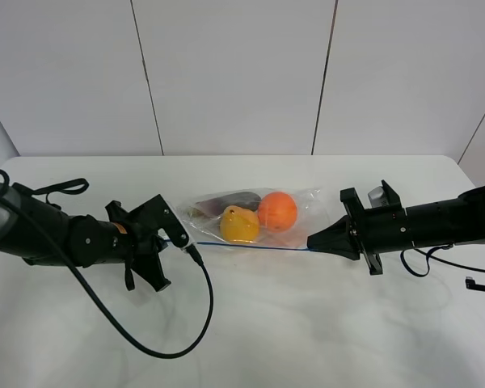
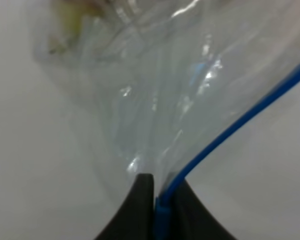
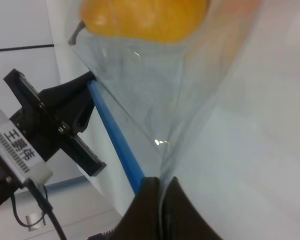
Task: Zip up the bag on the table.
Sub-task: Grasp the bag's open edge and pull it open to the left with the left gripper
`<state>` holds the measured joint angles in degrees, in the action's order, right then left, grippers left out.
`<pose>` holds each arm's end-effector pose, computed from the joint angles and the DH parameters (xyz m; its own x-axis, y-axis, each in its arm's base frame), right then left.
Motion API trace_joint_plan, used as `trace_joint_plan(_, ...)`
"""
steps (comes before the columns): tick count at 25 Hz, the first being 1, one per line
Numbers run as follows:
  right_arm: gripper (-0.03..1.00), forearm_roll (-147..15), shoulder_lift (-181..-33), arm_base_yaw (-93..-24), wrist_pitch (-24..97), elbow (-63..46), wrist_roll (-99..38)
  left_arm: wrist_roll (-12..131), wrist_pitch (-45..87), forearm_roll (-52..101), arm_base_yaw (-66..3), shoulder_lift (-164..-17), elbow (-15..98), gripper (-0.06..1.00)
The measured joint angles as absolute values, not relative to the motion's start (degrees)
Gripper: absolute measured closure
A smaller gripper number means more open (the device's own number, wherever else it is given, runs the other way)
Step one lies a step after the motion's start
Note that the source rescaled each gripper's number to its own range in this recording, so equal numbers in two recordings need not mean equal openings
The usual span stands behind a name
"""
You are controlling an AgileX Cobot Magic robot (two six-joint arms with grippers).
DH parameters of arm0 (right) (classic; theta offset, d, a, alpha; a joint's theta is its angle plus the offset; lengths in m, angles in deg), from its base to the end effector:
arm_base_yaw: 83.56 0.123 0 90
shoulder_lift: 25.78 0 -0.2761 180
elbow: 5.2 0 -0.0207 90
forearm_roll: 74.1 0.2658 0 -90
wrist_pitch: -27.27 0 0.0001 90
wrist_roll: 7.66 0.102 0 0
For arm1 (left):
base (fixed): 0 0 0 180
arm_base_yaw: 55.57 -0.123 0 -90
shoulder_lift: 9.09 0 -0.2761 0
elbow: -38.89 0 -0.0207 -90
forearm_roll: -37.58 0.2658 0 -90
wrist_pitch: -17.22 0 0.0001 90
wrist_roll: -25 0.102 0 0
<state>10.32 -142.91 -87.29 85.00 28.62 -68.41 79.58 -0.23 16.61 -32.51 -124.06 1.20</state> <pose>0.2971 0.0667 0.0948 -0.9685 0.2383 -0.0728 0.0605 0.5083 0.8591 0.3052 -0.1180 0.0733 -0.3663 0.7679 -0.5254 0.6415 0.6175 0.4552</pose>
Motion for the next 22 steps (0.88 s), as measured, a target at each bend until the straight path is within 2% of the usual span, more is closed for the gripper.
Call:
trace_joint_plan(14,0.97,10.3,-142.9,-87.2,85.1,28.6,-68.4,79.6,-0.3,15.8,-32.9,-124.1,1.2,0.94)
trace_joint_plan(16,0.97,10.3,-142.9,-87.2,85.1,28.6,-68.4,79.6,-0.6,13.2,-32.9,-124.1,1.2,0.91)
trace_joint_plan(18,0.97,9.6,-142.9,-87.5,84.6,28.6,-68.4,79.6,-1.7,9.3,-33.6,-124.1,1.1,0.82)
trace_joint_plan(20,0.97,9.4,-142.9,-87.6,84.0,28.6,-68.4,79.6,-2.4,6.8,-33.9,-124.1,1.1,0.66)
trace_joint_plan(22,0.97,9.4,-142.9,-87.6,84.0,28.6,-68.4,79.6,-2.6,6.0,-33.9,-124.1,1.1,0.44)
